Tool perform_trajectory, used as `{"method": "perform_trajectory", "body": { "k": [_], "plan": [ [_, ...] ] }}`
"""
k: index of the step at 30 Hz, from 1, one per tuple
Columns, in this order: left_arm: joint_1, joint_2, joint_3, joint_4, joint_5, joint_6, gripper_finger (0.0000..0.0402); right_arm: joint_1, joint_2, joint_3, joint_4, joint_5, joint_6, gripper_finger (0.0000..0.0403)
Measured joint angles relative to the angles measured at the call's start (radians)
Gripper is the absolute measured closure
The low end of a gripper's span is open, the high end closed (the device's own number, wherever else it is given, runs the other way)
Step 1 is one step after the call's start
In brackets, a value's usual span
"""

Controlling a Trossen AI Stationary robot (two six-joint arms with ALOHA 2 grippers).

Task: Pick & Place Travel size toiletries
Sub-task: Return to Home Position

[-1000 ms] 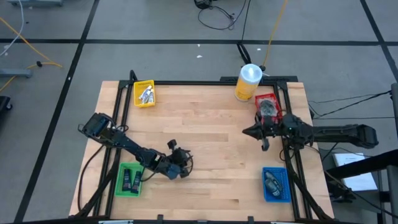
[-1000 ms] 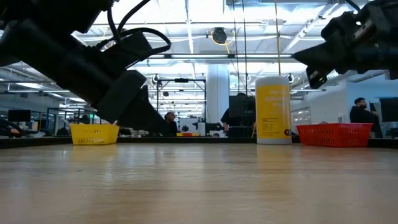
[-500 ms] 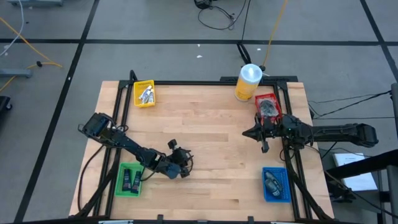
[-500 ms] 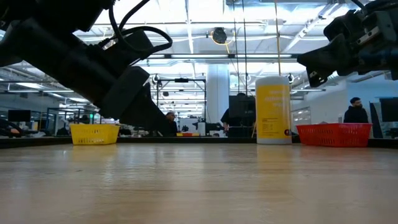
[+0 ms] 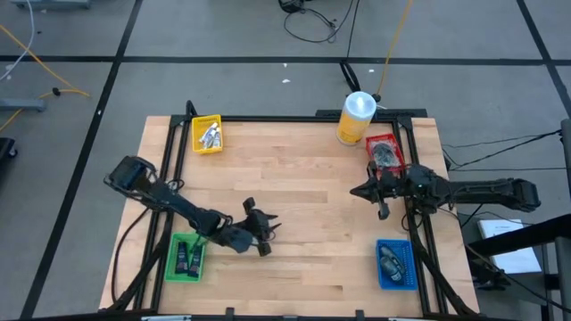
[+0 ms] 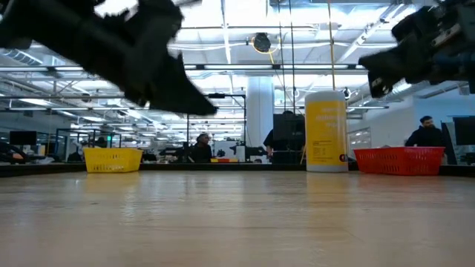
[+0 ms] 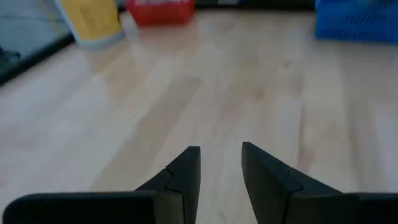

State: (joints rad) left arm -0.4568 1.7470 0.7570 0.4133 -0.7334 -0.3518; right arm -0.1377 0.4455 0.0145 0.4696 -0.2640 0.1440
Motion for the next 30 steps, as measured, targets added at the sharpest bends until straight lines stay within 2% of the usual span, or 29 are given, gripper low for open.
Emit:
{"method": "perform_trajectory", "body": {
  "k": [9, 13, 17, 25, 30],
  "plan": [
    [0.000, -0.265, 0.000, -0.110, -0.024, 0.165, 0.0284, 0.082, -0.256, -0.001, -0.013, -0.001, 0.000, 0.0400],
    [-0.002, -0.345, -0.006, -0.236, -0.087, 0.169, 0.0284, 0.102, -0.351, -0.001, -0.012, 0.000, 0.000, 0.0401],
    [-0.017, -0.391, -0.080, -0.262, -0.154, 0.148, 0.0284, 0.114, -0.438, -0.001, -0.012, -0.001, 0.000, 0.0399],
    [-0.030, -0.521, -0.277, -0.211, -0.163, 0.041, 0.0284, 0.140, -0.441, -0.001, 0.042, -0.001, 0.000, 0.0400],
    [-0.030, -0.641, -0.379, -0.176, -0.165, 0.042, 0.0284, 0.140, -0.426, -0.001, 0.034, 0.000, 0.000, 0.0399]
  ]
}}
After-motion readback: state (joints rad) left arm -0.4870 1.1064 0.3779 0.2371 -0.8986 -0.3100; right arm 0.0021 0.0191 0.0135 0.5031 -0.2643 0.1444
